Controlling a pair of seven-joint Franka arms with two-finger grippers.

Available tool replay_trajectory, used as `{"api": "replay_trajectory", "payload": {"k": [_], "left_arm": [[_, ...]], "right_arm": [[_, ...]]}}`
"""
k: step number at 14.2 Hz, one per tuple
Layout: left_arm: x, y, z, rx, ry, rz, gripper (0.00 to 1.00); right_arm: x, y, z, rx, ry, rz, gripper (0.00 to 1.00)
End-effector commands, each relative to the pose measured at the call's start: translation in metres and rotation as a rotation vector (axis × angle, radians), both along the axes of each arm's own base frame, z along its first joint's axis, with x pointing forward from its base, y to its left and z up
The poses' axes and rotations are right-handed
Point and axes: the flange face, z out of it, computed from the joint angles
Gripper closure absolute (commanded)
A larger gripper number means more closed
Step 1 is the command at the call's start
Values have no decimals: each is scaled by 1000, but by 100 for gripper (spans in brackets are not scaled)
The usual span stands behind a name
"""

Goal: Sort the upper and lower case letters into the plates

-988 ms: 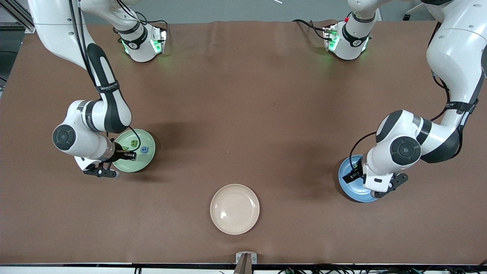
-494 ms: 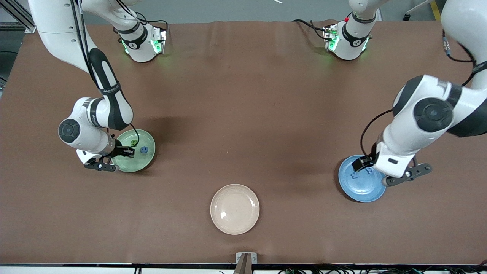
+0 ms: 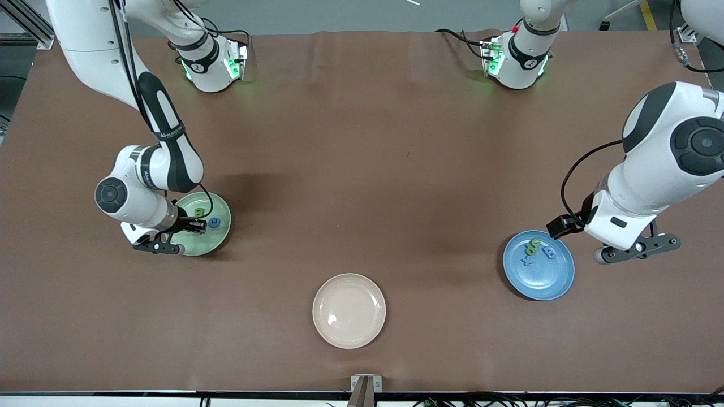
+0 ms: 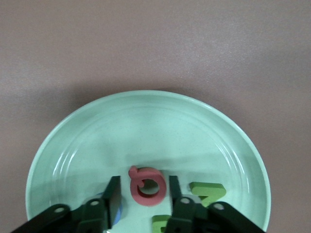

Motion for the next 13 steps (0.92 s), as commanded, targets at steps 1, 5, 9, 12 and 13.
{"api": "replay_trajectory", "payload": {"k": [1, 5, 9, 12, 13], "left_arm": [[-4, -10, 11, -12, 7, -35, 0], [-8, -15, 28, -27, 10, -58, 0], [-24, -8, 64, -21, 13, -76, 0], [-38, 27, 100, -64, -12, -84, 0], [-46, 39, 108, -57, 5, -100, 0]], "right_arm": [[7, 4, 12, 16, -18, 7, 0], [39, -6, 80, 54, 111, 14, 0], [62, -22, 167, -76, 187, 92, 0], [71, -41, 229, -67, 198, 57, 0], [72, -47, 243, -63, 192, 46, 0]]}}
